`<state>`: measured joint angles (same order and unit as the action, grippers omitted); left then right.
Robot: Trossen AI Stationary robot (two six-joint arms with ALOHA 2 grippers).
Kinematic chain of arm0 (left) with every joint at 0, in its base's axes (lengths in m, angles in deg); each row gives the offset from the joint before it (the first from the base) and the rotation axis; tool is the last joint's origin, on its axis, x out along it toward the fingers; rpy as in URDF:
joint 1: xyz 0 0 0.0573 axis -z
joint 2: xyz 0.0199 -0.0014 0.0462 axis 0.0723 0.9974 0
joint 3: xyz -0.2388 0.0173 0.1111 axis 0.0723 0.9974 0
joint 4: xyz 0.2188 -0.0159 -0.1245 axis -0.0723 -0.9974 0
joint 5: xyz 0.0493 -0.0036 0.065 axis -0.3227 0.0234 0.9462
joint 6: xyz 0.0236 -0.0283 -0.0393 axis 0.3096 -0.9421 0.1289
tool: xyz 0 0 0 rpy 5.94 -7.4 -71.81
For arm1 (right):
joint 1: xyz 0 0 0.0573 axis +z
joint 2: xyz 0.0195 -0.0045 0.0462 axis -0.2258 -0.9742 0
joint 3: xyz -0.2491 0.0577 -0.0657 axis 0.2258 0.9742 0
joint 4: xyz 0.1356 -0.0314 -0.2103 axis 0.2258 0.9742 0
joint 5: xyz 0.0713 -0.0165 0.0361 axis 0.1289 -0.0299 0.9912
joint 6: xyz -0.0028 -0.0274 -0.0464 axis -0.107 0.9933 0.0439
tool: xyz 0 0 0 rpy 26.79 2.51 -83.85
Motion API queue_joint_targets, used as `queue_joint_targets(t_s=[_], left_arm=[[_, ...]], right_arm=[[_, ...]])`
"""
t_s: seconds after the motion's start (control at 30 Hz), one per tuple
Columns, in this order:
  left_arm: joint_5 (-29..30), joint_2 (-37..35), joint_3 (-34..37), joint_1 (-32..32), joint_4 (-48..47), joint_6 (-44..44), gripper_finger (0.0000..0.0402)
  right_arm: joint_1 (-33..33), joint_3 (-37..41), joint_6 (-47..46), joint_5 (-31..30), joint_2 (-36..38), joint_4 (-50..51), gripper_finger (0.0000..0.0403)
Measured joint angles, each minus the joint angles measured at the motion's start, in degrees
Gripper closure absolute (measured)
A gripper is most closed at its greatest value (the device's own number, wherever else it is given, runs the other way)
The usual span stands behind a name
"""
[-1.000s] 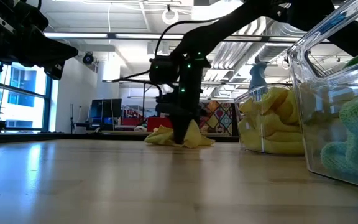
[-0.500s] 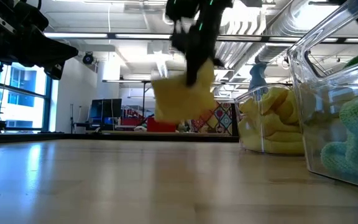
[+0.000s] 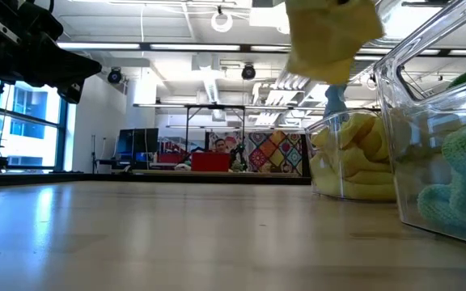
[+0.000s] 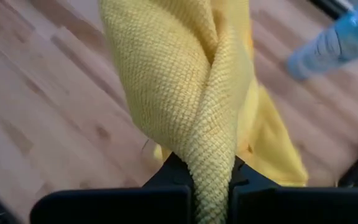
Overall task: Sort microfiber towel by color & place in baskets
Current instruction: Put the yellow microfiber towel into the top transparent bin
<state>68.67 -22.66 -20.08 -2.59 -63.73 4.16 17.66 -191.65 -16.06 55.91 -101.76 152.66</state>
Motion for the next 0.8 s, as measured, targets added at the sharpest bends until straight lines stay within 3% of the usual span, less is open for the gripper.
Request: queue_joint_targets(t_s=[0.33,0.8], left_arm=[[-0.01,0.00,0.00,0.00,0.00,0.00,0.0401],[0.01,0.00,0.00,-0.01,0.00,0.00,0.0401]], right_arm=[[12.54,3.35,-12.66,1.28,6.65,-0.23,0.0400],[21.43,35.51,-33.83,14.51,26.45,-0.22,0.0400]])
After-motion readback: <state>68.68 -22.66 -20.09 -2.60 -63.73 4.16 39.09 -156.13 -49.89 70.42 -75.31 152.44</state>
